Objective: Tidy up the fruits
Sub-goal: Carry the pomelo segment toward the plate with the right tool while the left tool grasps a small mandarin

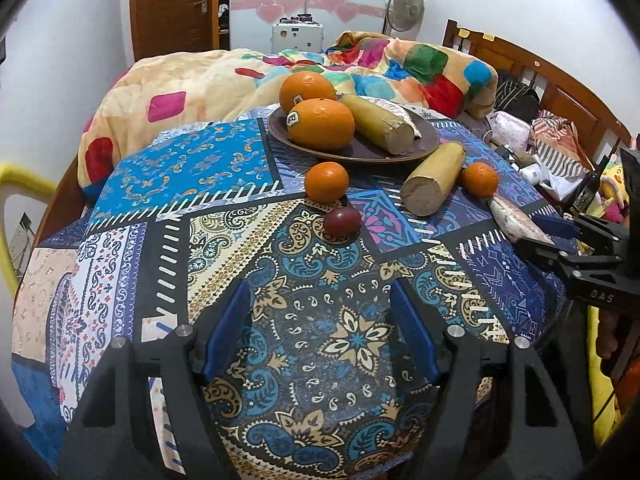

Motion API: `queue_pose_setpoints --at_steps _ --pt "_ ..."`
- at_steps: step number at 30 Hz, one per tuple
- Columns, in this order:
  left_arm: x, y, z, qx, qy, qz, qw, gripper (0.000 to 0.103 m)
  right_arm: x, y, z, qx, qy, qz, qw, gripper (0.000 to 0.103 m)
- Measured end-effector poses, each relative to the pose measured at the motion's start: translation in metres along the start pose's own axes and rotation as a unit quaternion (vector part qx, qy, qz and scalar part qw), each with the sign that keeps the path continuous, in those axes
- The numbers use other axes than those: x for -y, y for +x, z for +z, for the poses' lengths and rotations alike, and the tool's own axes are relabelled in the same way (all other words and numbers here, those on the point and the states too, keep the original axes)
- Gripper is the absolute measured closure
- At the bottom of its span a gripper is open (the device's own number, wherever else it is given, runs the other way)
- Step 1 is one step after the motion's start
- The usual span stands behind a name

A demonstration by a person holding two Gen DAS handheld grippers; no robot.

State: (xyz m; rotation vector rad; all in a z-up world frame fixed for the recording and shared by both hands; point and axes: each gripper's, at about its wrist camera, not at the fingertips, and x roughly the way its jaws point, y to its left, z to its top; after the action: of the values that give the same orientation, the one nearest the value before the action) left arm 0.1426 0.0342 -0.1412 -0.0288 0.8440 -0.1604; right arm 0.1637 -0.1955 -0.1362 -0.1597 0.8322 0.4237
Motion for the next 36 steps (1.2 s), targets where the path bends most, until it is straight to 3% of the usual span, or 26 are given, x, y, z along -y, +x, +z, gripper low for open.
queue_pose_setpoints --at_steps 2,3,13,24,32,36 --pt "0.001 0.000 0.001 -0.002 0.001 0.000 1.0000 0.031 0.000 0.004 0.003 0.003 0.005 0.009 1.000 0.054" --pt "0.001 0.000 0.002 -0.002 0.001 0.002 1.0000 0.031 0.000 0.004 0.003 0.003 0.007 0.019 1.000 0.062" --pt "-0.003 0.004 0.019 -0.001 -0.004 0.001 1.0000 0.031 -0.002 -0.020 -0.007 0.016 -0.016 0.009 1.000 0.063" --pt "0.001 0.026 0.053 0.000 -0.001 -0.001 1.0000 0.031 0.013 -0.025 0.016 0.046 -0.003 0.002 0.999 0.063" --pt "0.001 0.052 0.070 -0.015 0.010 0.004 0.9998 0.046 0.025 -0.012 0.034 0.058 0.004 -0.002 0.998 0.063" --pt "-0.003 0.058 0.073 -0.022 0.002 -0.007 0.9997 0.046 0.028 -0.005 0.039 0.062 0.007 -0.001 0.998 0.063"
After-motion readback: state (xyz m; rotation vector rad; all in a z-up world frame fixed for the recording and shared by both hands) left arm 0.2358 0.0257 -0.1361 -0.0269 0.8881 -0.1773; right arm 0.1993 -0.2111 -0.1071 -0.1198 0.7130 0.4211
